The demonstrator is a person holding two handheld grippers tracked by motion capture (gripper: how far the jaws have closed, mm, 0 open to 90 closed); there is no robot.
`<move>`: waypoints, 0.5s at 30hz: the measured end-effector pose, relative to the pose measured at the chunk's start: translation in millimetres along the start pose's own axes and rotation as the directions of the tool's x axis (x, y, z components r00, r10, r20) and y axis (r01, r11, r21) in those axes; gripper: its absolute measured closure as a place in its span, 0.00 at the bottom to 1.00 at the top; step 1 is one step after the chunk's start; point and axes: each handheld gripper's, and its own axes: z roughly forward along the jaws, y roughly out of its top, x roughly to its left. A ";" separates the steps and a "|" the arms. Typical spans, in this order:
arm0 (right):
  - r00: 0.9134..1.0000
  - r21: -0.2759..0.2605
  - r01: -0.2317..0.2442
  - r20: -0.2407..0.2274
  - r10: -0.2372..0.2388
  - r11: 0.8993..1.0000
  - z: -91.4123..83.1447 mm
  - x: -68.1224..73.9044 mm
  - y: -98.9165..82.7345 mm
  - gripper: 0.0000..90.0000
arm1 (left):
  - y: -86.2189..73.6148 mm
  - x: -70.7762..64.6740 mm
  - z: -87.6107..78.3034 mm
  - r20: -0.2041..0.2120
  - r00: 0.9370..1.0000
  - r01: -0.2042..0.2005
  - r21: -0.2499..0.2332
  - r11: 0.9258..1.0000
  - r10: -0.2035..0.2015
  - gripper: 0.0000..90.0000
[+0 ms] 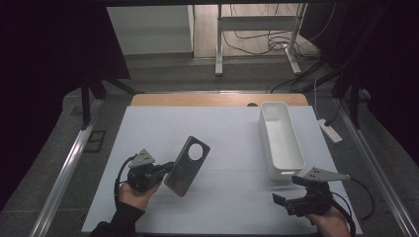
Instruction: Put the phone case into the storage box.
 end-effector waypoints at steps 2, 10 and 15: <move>1.000 0.005 0.008 -0.009 -0.008 1.000 3.9 0.4 4.1 0.00 | 0.5 -1.1 0.9 0.007 1.000 -0.001 0.000 1.000 0.001 0.99; 0.999 0.013 0.028 -0.032 -0.027 1.000 11.6 0.5 14.2 0.00 | 1.3 -2.6 1.4 0.015 1.000 0.000 -0.004 1.000 0.000 0.99; 0.998 0.015 0.031 -0.052 -0.030 0.999 16.5 3.3 20.2 0.00 | 2.2 -3.3 1.0 0.019 1.000 -0.002 -0.005 1.000 0.002 0.99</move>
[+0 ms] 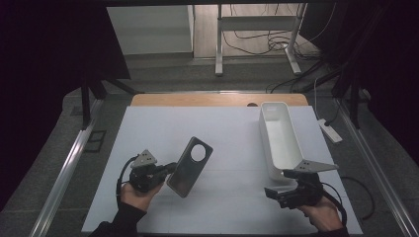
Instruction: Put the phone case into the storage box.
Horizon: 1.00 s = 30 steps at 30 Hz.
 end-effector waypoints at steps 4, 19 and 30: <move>1.000 0.006 0.007 -0.012 -0.007 1.000 5.7 2.4 5.8 0.00 | 1.4 -0.3 0.5 0.008 1.000 0.005 -0.006 1.000 -0.005 0.99; 0.997 0.021 0.011 -0.079 -0.009 1.000 31.6 18.1 20.0 0.00 | 5.3 -8.9 9.3 0.014 1.000 -0.023 0.009 1.000 0.023 0.99; 0.992 0.031 0.008 -0.122 -0.005 0.999 49.4 30.2 27.8 0.00 | 7.4 -14.0 13.6 0.004 0.999 -0.036 0.011 0.999 0.036 0.99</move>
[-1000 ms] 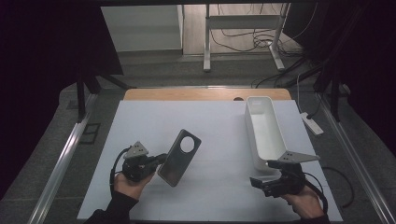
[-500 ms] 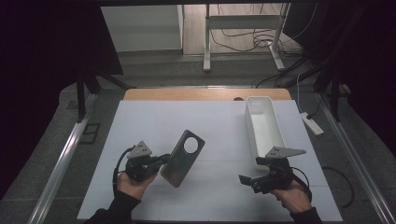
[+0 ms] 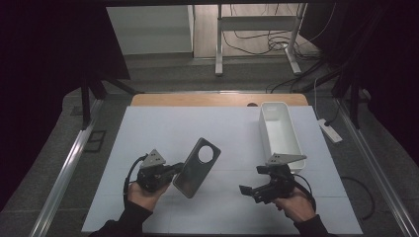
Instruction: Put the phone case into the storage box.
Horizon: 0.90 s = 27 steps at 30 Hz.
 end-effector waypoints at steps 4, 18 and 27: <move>1.000 0.009 -0.004 -0.019 0.004 1.000 7.5 3.0 3.1 0.00 | 0.8 -3.3 2.3 0.002 1.000 -0.002 -0.002 1.000 0.002 0.99; 0.998 0.036 0.004 -0.059 -0.001 0.999 26.0 11.4 9.7 0.00 | 3.5 -14.0 11.4 0.014 1.000 -0.008 -0.002 1.000 0.008 0.99; 0.997 0.027 -0.001 -0.078 0.004 1.000 34.7 14.3 14.7 0.00 | 4.8 -21.1 20.1 0.027 1.000 -0.014 0.008 1.000 0.014 0.99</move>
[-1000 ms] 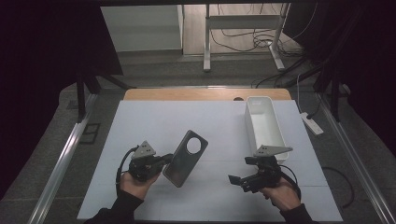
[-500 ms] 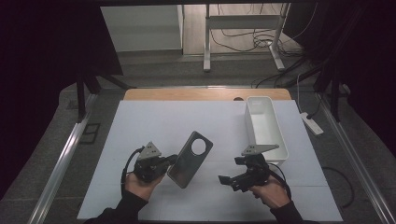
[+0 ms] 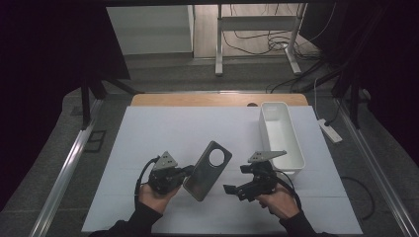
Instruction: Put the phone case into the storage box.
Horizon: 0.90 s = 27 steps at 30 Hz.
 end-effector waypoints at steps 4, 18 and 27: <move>1.000 0.013 -0.011 -0.014 0.011 1.000 5.2 1.2 1.7 0.00 | -0.2 -2.3 2.6 0.002 1.000 0.000 0.001 1.000 0.000 0.99; 1.000 0.068 -0.030 -0.001 0.030 0.997 25.4 9.5 10.5 0.00 | 1.0 -9.9 10.2 0.018 1.000 -0.006 0.002 1.000 0.006 0.99; 0.995 0.066 -0.094 -0.027 0.096 0.993 35.6 9.3 17.4 0.00 | 2.0 -12.5 11.8 0.025 1.000 -0.011 0.003 1.000 0.011 0.99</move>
